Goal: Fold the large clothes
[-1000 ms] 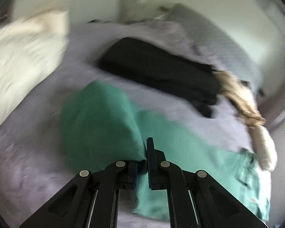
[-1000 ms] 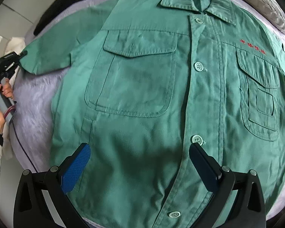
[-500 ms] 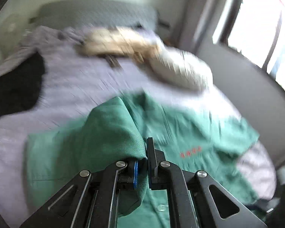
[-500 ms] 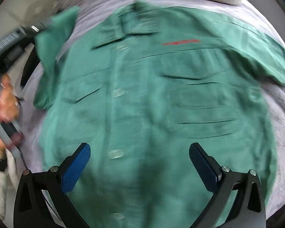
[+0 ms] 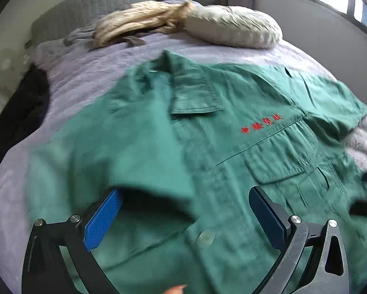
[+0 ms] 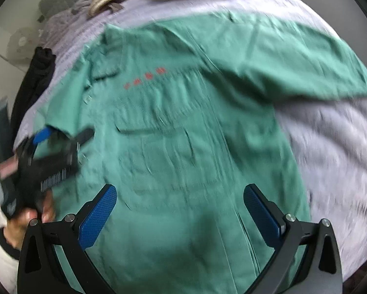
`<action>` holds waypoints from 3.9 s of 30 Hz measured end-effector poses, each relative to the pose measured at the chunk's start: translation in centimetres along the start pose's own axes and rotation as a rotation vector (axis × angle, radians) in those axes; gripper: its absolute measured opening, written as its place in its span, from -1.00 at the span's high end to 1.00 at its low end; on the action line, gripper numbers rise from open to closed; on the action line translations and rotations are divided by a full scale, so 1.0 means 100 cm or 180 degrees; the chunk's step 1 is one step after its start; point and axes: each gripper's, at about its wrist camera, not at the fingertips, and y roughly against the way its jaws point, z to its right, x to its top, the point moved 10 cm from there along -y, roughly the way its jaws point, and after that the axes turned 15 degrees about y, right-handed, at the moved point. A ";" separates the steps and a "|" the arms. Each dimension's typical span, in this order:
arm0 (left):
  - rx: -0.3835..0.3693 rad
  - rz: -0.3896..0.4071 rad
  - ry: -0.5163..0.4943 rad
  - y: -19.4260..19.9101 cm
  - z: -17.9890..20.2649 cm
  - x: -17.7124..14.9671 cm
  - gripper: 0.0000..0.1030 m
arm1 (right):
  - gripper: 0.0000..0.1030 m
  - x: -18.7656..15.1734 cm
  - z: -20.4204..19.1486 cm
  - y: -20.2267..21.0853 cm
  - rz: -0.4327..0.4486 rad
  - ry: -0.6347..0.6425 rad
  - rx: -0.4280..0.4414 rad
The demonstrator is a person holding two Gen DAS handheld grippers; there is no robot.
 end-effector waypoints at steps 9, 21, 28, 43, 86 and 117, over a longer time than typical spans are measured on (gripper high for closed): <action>0.1368 -0.0099 0.0589 0.024 -0.180 -0.046 -1.00 | -1.00 0.091 -0.139 -0.040 0.0283 0.1599 -0.0180; 0.1911 0.0150 0.1670 0.017 -0.276 -0.052 -1.00 | 0.80 0.137 -0.176 -0.091 0.0564 0.2510 -0.1222; 0.1648 0.0163 0.1927 0.012 -0.284 -0.055 -1.00 | 0.75 0.139 -0.076 -0.056 0.0850 -0.0377 0.0857; 0.0780 -0.0351 0.1460 0.041 -0.272 -0.060 -1.00 | -0.34 0.081 -0.011 -0.061 0.0739 -0.1931 0.1952; 0.0780 -0.0517 0.1376 0.021 -0.228 -0.047 0.68 | 0.81 0.063 0.015 -0.074 0.0408 -0.1651 0.1424; 0.0424 -0.0851 0.0390 -0.016 0.042 -0.031 -1.00 | -1.00 -0.021 0.186 0.027 0.0847 -0.1933 0.1369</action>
